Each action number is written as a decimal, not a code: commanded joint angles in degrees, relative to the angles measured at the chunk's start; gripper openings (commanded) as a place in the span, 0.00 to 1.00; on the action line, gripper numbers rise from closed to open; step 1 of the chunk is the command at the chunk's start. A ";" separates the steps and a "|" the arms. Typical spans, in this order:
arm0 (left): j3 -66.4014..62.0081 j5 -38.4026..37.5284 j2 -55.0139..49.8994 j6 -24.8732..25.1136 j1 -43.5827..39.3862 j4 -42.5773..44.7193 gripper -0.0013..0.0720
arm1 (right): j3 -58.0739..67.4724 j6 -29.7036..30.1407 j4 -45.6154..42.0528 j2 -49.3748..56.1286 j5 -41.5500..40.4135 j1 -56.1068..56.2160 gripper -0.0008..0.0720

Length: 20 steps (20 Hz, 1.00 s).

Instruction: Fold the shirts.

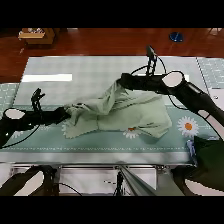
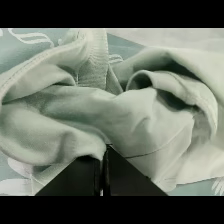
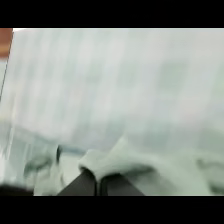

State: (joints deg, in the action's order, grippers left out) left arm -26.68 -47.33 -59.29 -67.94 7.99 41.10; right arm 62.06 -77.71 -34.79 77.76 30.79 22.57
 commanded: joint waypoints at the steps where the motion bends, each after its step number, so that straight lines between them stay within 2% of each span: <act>1: -0.02 -0.33 0.00 0.04 -0.04 0.02 0.05 | 1.09 -1.36 0.04 3.72 -13.33 -0.28 0.22; 2: -0.02 -0.61 0.00 0.04 -0.04 0.02 0.05 | 1.09 -1.33 0.00 4.35 -13.66 -0.39 0.62; 3: -0.02 -0.98 0.00 0.04 -0.04 0.02 0.05 | 1.09 -0.61 -0.31 4.22 -13.03 -0.57 0.82; 6: -0.02 -2.27 0.00 1.84 -0.04 0.04 0.05 | 1.09 3.45 -1.25 0.83 -7.61 -4.83 0.82; 8: -0.02 -2.69 0.00 2.80 -0.04 0.04 0.05 | 1.09 2.03 -5.07 -2.03 -2.32 -11.74 0.82; 10: -0.02 -2.71 0.00 2.80 -0.04 0.04 0.05 | 1.09 -2.14 -8.22 -3.65 6.54 -21.97 0.82; 12: -0.02 -2.71 0.00 2.82 -0.04 0.04 0.05 | 1.07 -2.51 -10.27 -3.63 16.52 -32.63 0.80; 15: -0.02 -2.67 0.00 2.82 -0.04 0.04 0.05 | 1.07 -2.40 -17.77 -2.32 27.58 -43.19 0.80; 18: -0.02 -2.69 0.00 2.80 -0.04 0.04 0.05 | 1.07 -0.02 -22.43 0.98 34.25 -46.07 0.81; 20: -0.02 -2.69 0.00 2.80 -0.04 0.04 0.05 | 1.07 2.43 -20.92 3.65 35.60 -45.79 0.81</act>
State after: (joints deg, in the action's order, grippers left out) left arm -26.68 -49.93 -59.29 -65.23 7.99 41.15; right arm 63.11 -78.00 -53.80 78.63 59.81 -20.69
